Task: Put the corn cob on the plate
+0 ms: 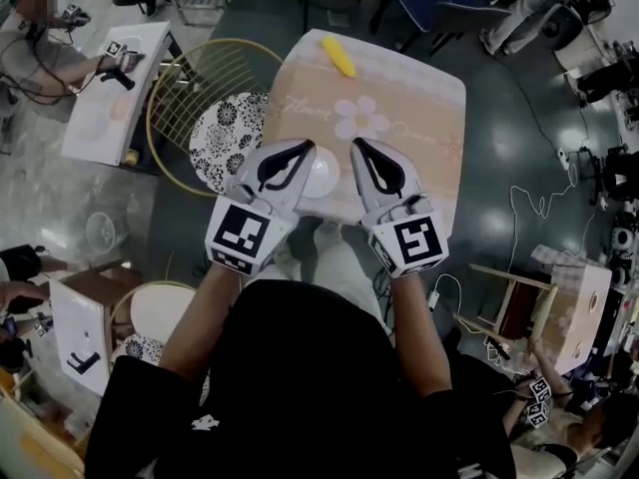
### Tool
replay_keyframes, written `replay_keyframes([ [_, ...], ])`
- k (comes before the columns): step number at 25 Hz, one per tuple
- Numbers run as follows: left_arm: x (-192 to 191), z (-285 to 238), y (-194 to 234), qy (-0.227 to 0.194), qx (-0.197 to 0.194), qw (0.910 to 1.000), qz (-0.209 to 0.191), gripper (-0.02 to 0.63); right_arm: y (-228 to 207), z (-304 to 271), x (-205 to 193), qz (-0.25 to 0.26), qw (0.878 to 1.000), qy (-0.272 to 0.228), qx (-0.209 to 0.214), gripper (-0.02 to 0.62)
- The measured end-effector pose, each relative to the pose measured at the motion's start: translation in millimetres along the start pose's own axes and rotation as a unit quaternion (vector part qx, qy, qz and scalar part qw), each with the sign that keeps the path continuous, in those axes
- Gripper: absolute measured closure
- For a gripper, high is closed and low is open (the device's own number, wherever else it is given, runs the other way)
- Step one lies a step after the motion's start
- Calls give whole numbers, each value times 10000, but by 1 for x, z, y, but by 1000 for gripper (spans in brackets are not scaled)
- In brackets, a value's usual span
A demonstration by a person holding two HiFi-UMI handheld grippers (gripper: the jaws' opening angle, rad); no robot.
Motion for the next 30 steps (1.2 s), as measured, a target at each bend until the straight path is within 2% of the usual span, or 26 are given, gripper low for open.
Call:
replay_keyframes([
  [10, -2, -28, 16, 143, 483, 9986, 152, 601, -42, -33, -11, -182, 9993, 5, 317, 592],
  [17, -5, -56, 25, 332, 661, 9966, 369, 601, -74, -57, -22, -328, 9983, 21, 476, 594],
  [30, -25, -90, 43, 662, 1068, 9892, 750, 601, -115, -103, -58, -621, 9948, 350, 730, 594],
])
Point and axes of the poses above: the fingertips, and each gripper's own axes: z backward along the fingers, y to its left, x out of its top, the point moved 9 cm from there along z, backward along the fingers, and after that the axes turned 12 degrees about -x, right-handed, at the moved point
